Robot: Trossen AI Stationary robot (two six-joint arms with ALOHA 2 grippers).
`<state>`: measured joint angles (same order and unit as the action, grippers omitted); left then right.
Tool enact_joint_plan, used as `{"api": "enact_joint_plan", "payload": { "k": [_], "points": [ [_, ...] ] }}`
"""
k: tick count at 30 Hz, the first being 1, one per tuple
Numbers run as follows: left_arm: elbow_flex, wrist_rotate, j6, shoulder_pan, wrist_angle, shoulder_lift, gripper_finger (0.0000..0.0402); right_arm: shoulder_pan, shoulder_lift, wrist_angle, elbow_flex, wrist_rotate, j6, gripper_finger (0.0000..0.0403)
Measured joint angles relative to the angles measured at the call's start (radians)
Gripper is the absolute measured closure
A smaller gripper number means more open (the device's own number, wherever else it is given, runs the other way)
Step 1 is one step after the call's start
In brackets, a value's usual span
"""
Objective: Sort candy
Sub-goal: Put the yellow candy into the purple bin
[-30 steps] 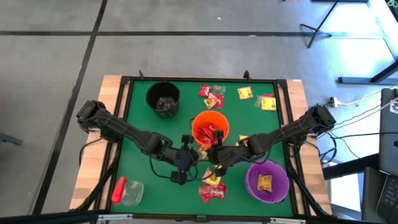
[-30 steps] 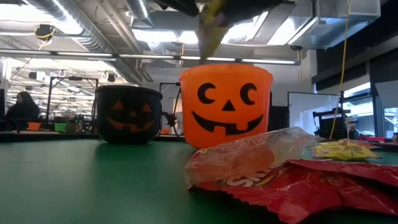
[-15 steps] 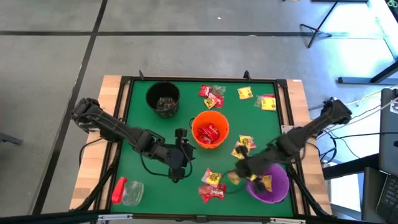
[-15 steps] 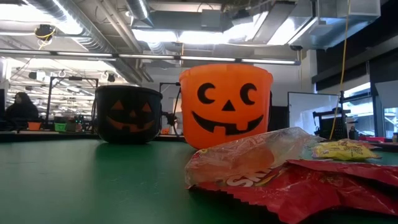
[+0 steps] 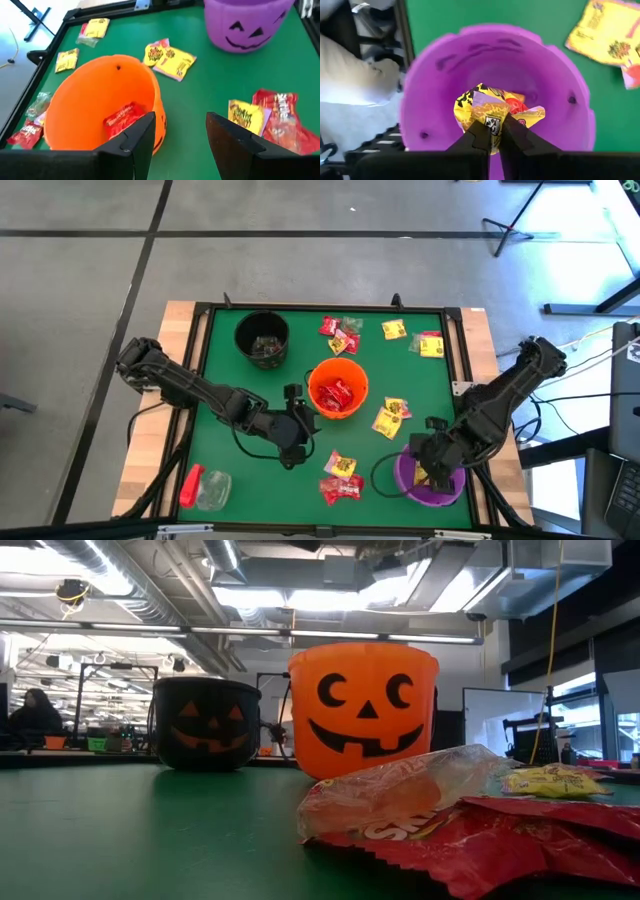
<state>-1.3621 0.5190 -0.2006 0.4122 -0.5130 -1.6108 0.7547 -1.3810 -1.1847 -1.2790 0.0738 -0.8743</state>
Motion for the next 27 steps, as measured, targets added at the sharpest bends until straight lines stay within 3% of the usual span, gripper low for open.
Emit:
{"api": "enact_joint_plan", "payload": {
  "k": [13, 22, 27],
  "points": [
    [0.001, -0.038, 0.0, 0.0, 0.029, 0.0, 0.0232, -0.003, -0.009, -0.008, 0.0, -0.011, -0.018, 0.0375],
    [0.001, -0.03, 0.036, -0.002, 0.028, 0.0, 0.0232, -0.008, -0.009, -0.015, 0.0, -0.028, -0.002, 0.0255],
    [0.001, -0.025, 0.053, -0.004, 0.028, 0.0, 0.0232, -0.04, -0.007, -0.022, 0.0, 0.02, -0.012, 0.0218]
  ]
}}
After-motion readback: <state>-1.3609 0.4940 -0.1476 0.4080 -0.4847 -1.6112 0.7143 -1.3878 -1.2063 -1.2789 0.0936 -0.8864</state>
